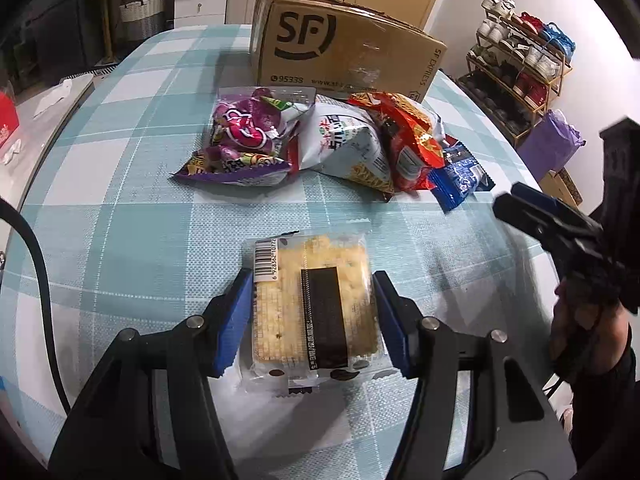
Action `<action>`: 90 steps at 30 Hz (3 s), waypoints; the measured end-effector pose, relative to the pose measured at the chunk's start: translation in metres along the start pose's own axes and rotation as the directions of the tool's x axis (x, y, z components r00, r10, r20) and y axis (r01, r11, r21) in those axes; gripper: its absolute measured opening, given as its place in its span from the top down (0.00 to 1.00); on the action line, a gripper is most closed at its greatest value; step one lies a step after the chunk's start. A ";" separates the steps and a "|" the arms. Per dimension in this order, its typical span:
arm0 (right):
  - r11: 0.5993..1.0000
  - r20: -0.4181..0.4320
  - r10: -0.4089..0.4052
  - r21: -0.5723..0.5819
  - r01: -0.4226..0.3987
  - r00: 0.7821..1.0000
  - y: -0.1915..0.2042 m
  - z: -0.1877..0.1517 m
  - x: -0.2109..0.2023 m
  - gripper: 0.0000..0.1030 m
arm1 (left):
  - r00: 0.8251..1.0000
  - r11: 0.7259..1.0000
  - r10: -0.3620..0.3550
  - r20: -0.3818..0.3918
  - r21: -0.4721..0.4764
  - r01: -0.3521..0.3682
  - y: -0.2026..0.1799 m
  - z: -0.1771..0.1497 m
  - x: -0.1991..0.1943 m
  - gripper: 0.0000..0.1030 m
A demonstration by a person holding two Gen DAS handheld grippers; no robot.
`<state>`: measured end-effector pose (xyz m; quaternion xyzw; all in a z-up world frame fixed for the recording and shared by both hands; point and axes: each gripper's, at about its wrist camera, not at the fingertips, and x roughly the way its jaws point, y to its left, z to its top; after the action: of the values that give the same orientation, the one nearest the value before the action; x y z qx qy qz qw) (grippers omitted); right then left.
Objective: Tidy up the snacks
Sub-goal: 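Grasp the blue biscuit packet with the right gripper while the left gripper holds the crackers, then carry the cracker packet and blue biscuit packet over the SF box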
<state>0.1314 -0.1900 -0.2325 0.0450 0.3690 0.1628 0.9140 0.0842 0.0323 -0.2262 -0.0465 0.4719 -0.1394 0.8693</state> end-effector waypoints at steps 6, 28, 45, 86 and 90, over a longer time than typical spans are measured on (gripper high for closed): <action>0.999 -0.062 -0.034 0.005 0.035 0.998 -0.007 0.015 0.030 0.01 | 1.000 1.000 0.016 0.010 0.020 -0.017 -0.002 -0.003 -0.001 0.45; 0.997 -0.104 -0.060 -0.063 0.053 0.993 0.005 0.028 0.058 0.55 | 0.999 0.999 0.042 0.020 0.033 -0.043 -0.007 -0.007 -0.003 0.45; 0.989 0.014 0.100 0.109 -0.101 0.995 -0.021 0.014 0.017 0.56 | 0.992 0.994 0.105 0.070 0.007 -0.106 0.008 0.011 -0.027 0.45; 0.940 0.332 0.329 -0.029 -0.339 0.884 0.024 0.130 -0.161 0.55 | 0.974 0.993 -0.040 0.222 0.118 0.014 -0.023 0.133 -0.154 0.45; 0.935 0.329 0.343 -0.032 -0.352 0.880 0.026 0.162 -0.169 0.55 | 0.970 0.990 -0.053 0.239 0.139 0.020 -0.031 0.164 -0.165 0.45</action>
<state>0.1222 -0.2152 0.0014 0.1501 0.1995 0.3087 0.9178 0.1297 0.0414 0.0042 -0.0127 0.3508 -0.1806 0.9188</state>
